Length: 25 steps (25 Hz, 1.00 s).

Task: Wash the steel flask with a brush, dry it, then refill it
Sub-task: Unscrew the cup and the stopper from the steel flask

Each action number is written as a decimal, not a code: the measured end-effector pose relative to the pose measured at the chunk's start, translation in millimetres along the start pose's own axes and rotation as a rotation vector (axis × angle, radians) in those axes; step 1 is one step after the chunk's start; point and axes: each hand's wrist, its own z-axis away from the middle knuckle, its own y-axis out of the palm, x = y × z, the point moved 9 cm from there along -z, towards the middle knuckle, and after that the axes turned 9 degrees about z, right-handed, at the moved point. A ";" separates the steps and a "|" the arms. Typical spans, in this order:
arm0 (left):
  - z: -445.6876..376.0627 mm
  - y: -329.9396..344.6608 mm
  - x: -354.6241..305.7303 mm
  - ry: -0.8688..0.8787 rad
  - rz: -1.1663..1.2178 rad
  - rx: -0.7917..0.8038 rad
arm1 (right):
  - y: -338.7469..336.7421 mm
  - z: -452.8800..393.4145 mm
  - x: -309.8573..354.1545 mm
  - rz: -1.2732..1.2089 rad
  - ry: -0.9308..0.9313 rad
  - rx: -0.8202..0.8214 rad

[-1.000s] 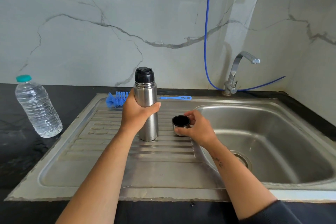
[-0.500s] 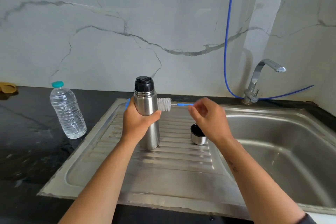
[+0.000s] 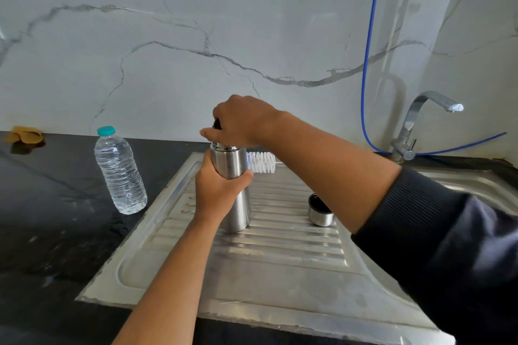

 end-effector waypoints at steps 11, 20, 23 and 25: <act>-9.7 -2.1 10.6 -0.022 0.068 0.063 | 0.8 -16.2 7.5 0.213 -0.065 -0.186; -11.5 1.1 14.0 -0.067 0.154 0.187 | -3.7 -7.0 15.3 0.034 -0.274 -0.380; -9.8 0.5 10.9 -0.062 0.137 0.180 | 0.0 -6.4 18.9 0.034 -0.310 -0.327; -7.9 0.6 10.7 -0.077 0.129 0.169 | 0.9 -6.2 16.6 0.087 -0.311 -0.209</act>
